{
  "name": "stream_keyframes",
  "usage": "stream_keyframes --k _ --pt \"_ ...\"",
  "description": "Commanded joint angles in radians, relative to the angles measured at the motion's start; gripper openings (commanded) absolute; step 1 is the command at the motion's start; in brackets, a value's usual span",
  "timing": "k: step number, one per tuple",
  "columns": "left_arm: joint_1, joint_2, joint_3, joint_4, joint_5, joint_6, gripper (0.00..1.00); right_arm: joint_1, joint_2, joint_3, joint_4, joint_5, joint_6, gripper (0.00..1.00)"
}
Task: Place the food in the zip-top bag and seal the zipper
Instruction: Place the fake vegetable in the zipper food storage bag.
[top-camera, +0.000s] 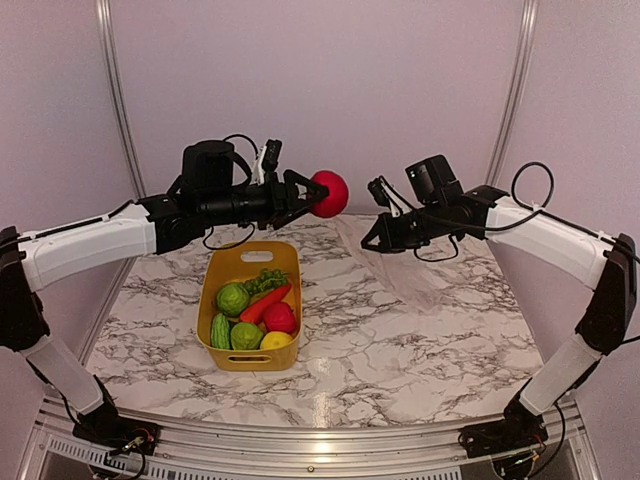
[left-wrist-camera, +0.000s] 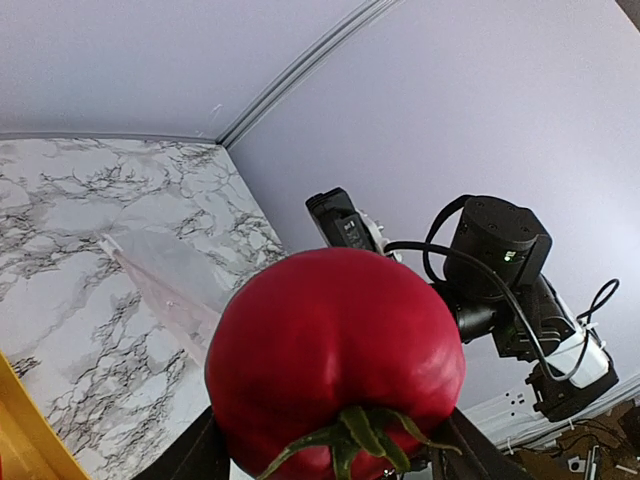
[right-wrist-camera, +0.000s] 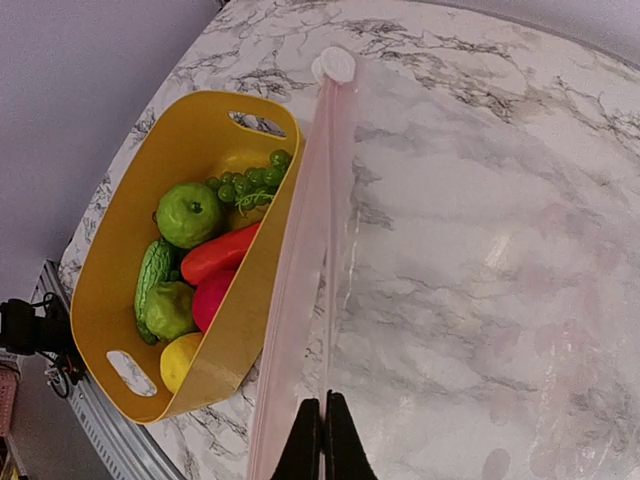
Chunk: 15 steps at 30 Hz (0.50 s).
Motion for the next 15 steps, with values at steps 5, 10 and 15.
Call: stream_keyframes --k 5,10,15 --pt "-0.068 0.166 0.044 0.203 0.022 -0.100 0.53 0.017 -0.002 0.070 -0.002 -0.031 0.048 0.00" --pt "-0.076 0.191 0.014 0.231 0.007 -0.106 0.50 0.017 -0.028 0.080 -0.014 -0.011 0.060 0.00" --pt "-0.076 0.190 -0.033 0.219 -0.018 -0.107 0.48 0.016 -0.043 0.079 -0.017 -0.002 0.087 0.00"
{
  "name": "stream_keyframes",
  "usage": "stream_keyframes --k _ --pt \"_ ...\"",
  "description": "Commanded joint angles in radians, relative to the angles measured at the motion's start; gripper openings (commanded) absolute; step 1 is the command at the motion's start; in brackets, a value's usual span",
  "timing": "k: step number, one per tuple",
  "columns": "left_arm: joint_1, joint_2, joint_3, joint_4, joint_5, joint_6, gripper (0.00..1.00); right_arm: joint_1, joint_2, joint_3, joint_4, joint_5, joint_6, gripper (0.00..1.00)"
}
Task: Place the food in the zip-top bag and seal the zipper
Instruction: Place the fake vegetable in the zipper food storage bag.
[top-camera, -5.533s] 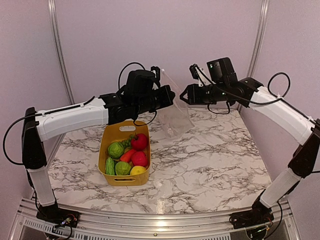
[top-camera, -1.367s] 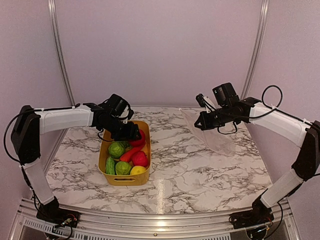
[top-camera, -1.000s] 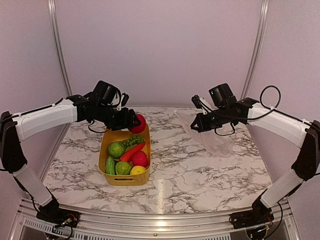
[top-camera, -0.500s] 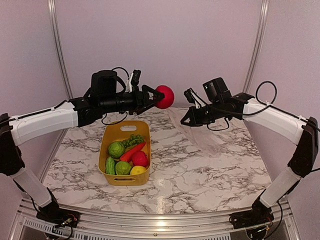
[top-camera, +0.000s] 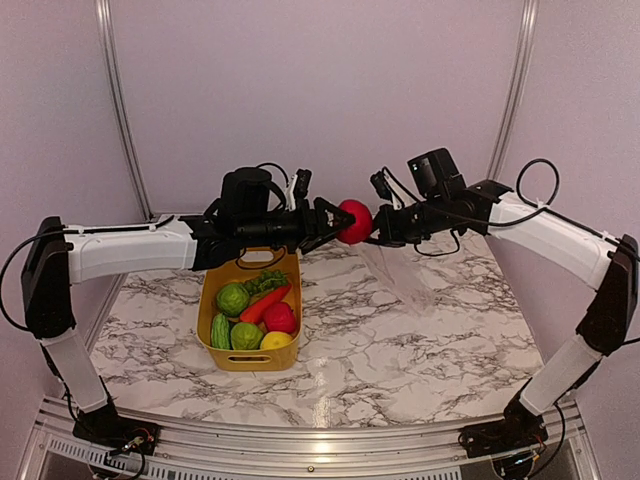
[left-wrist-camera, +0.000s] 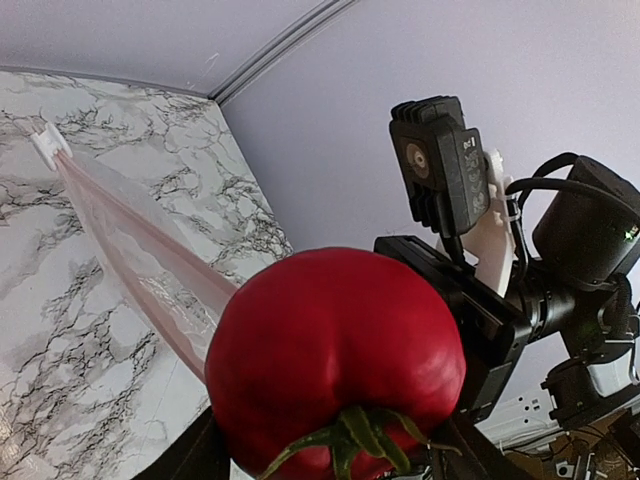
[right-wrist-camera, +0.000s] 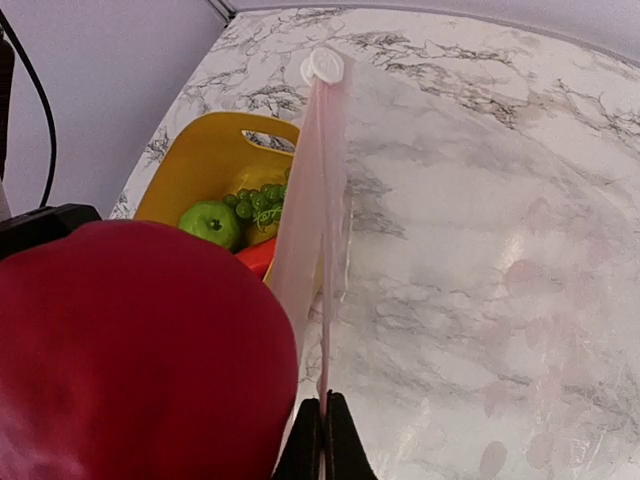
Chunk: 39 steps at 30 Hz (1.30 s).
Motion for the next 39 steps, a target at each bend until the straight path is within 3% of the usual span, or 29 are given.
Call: stream_keyframes --k 1,9,23,32,39 --pt "0.000 -0.002 -0.045 0.024 -0.028 -0.005 0.48 0.014 -0.043 0.042 -0.007 0.016 0.037 0.00" --pt "0.000 0.033 -0.055 -0.013 -0.050 -0.001 0.45 0.014 -0.073 0.051 -0.015 0.043 0.051 0.00" --pt "-0.011 0.159 0.182 -0.377 -0.122 0.095 0.42 0.016 -0.072 0.051 0.002 -0.009 0.060 0.00" --pt "-0.011 0.159 0.293 -0.376 -0.092 0.062 0.50 0.018 -0.065 0.037 0.021 -0.026 0.070 0.00" --pt "-0.015 0.223 0.361 -0.411 -0.083 -0.004 0.47 0.019 -0.077 0.037 0.041 -0.042 0.087 0.00"
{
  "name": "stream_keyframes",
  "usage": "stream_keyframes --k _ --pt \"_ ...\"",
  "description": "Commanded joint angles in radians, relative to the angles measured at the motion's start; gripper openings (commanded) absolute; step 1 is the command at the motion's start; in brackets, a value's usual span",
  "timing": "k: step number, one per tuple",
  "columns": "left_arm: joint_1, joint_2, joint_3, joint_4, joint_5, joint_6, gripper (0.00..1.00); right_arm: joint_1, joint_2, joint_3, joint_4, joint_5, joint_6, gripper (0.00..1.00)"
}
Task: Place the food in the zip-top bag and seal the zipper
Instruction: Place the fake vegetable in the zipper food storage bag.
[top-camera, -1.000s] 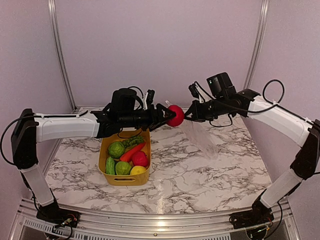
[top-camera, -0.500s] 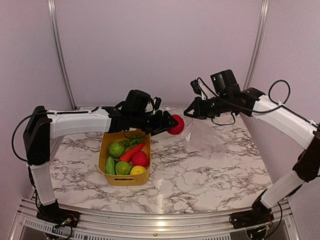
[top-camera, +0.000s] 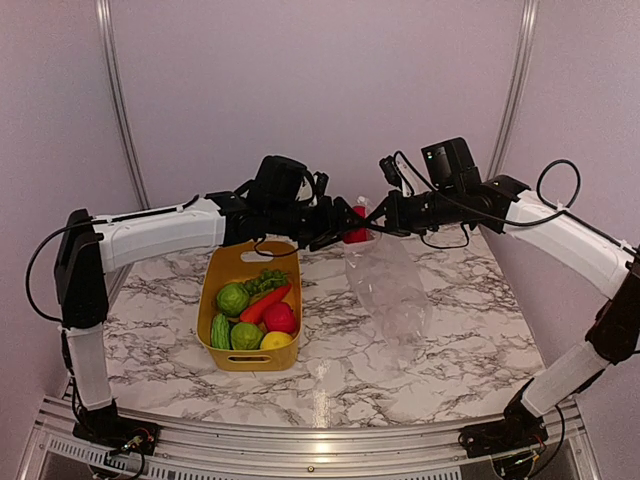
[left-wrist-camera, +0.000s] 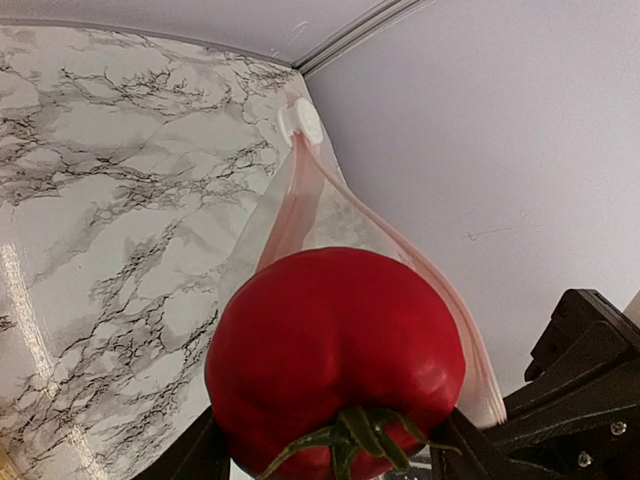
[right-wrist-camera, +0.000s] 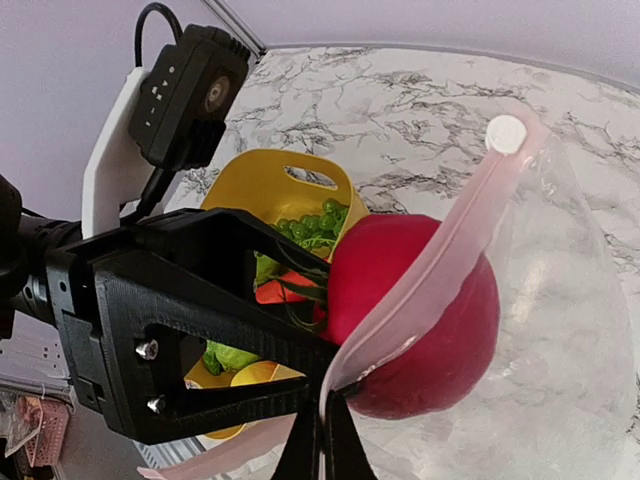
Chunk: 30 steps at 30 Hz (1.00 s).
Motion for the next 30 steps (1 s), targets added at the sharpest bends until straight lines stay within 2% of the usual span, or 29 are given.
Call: stream_keyframes --k 1,3,6,11,15,20,23,30 --pt "-0.011 0.044 0.046 -0.049 0.006 -0.030 0.48 0.013 -0.004 0.025 0.022 -0.027 0.017 0.00" --pt "-0.017 0.053 0.076 -0.095 -0.016 -0.015 0.53 0.014 -0.012 0.013 0.029 -0.032 0.012 0.00" --pt "-0.019 0.059 0.086 -0.144 -0.026 -0.008 0.55 0.013 -0.027 0.004 0.034 -0.015 -0.002 0.00" --pt "-0.022 0.048 0.082 -0.200 -0.003 0.015 0.50 0.013 -0.028 0.003 0.011 0.035 -0.053 0.00" --pt "-0.024 0.050 0.100 -0.338 -0.045 0.066 0.46 0.013 -0.027 0.012 -0.003 0.056 -0.111 0.00" --pt "-0.027 0.027 0.094 -0.412 -0.105 0.094 0.41 0.014 -0.018 -0.004 -0.006 0.051 -0.146 0.00" --pt "-0.028 -0.017 0.078 -0.363 -0.114 0.095 0.38 0.013 -0.009 -0.032 -0.005 0.047 -0.160 0.00" --pt "-0.027 -0.150 -0.083 -0.063 -0.092 0.051 0.30 0.015 -0.002 -0.088 0.044 -0.021 -0.157 0.00"
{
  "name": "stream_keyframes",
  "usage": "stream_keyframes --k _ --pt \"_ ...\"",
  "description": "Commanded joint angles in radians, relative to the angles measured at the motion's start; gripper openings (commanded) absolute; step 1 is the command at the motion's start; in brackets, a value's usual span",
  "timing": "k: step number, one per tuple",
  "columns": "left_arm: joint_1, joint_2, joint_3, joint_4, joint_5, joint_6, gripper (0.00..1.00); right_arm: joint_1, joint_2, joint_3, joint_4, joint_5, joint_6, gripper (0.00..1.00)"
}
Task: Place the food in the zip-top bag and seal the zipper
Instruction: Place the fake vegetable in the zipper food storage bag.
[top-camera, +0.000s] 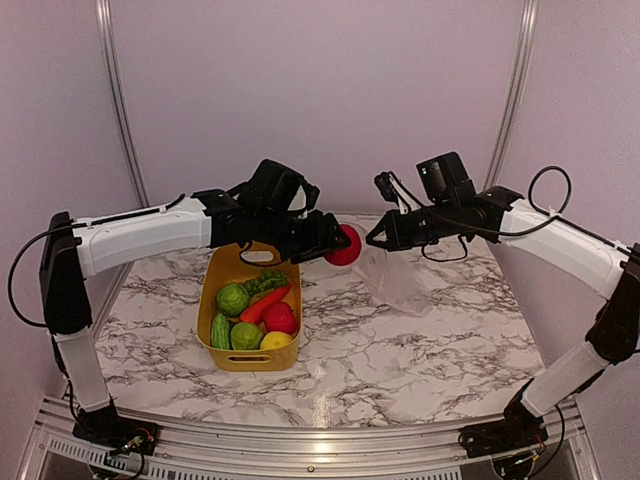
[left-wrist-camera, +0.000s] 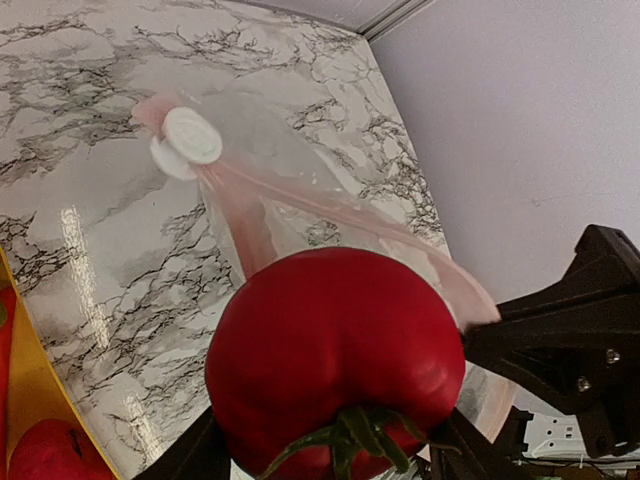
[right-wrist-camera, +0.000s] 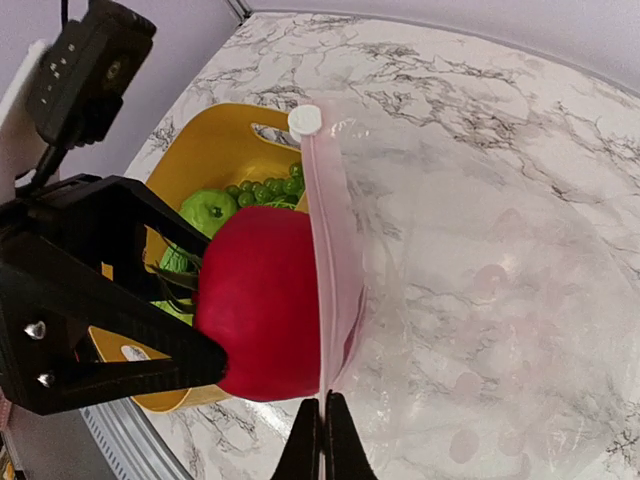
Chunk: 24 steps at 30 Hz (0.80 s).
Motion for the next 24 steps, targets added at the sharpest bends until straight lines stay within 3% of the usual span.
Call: stream_keyframes --k 1,7,12,20,24 --pt "-0.002 -0.084 -0.050 0.180 0.010 -0.021 0.30 0.017 0.000 -0.015 0.045 -0.059 -0.008 0.00" --pt "-0.005 0.004 -0.013 0.166 0.067 -0.074 0.27 0.020 -0.019 0.010 0.071 -0.062 0.025 0.00" --pt "-0.013 -0.018 -0.076 0.281 0.064 -0.082 0.26 0.019 -0.050 0.062 0.039 0.021 0.035 0.00" --pt "-0.026 0.035 -0.035 0.265 0.087 -0.096 0.24 0.021 -0.070 0.005 0.143 -0.082 0.117 0.00" --pt "-0.033 0.044 -0.010 0.273 0.107 -0.079 0.18 0.022 -0.049 -0.015 0.171 -0.136 0.128 0.00"
